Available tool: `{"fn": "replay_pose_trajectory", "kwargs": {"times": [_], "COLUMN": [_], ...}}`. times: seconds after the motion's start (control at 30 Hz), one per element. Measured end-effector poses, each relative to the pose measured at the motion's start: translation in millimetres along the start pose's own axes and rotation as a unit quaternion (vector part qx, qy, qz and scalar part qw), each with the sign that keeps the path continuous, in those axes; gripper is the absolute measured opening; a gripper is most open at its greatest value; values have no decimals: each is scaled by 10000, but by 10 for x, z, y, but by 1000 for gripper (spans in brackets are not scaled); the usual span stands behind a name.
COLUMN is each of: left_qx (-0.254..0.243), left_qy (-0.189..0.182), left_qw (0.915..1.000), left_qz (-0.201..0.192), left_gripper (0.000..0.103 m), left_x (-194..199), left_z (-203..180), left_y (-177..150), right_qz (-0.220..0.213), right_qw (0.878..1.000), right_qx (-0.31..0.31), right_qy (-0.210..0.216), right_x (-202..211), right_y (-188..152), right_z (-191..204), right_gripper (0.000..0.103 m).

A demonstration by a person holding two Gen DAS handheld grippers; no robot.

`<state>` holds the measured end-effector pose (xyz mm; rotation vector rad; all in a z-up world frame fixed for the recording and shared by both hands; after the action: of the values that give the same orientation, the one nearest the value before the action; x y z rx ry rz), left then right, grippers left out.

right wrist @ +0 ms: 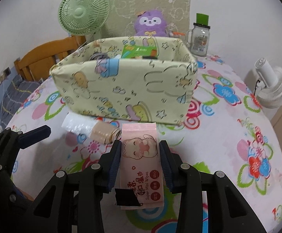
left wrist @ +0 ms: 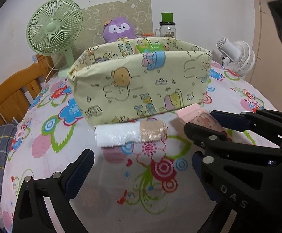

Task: Organize soft objects
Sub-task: 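Move the left tool to the white-and-beige rolled towel while right tool holds the pink pack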

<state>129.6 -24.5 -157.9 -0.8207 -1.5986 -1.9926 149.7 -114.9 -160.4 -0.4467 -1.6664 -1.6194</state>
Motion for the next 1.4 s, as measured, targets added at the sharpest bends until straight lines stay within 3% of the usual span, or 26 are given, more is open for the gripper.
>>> {"fn": "replay_pose_trajectory", "kwargs": {"times": [0.77, 1.13, 1.4], "left_qx": [215, 144, 127], "left_qy": [163, 46, 22], "left_qw": [9991, 9992, 9995], "left_qz": [337, 372, 302], "left_gripper": [101, 78, 74], "left_x": [-399, -432, -369], "left_z": [72, 46, -4], "left_y": [200, 209, 183], "right_qz": [66, 107, 94], "right_qw": [9995, 9992, 9992], "right_qx": [-319, -375, -381], "right_qy": [-16, 18, 37], "right_x": [-207, -231, -189], "right_y": [137, 127, 106], "right_z": [-180, -197, -208], "right_gripper": [42, 42, 42]}}
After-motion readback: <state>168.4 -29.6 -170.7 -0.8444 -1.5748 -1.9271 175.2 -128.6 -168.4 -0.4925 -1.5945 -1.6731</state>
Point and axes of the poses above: each gripper's, at about its wrist camera, not at the fingertips, and x roughly against the way its jaws point, z to its left, y to its top, the point moved 3 cm from there along -x, roughly the way its jaws point, and after that the axes turned 6 degrees about y, right-handed, at the moved point
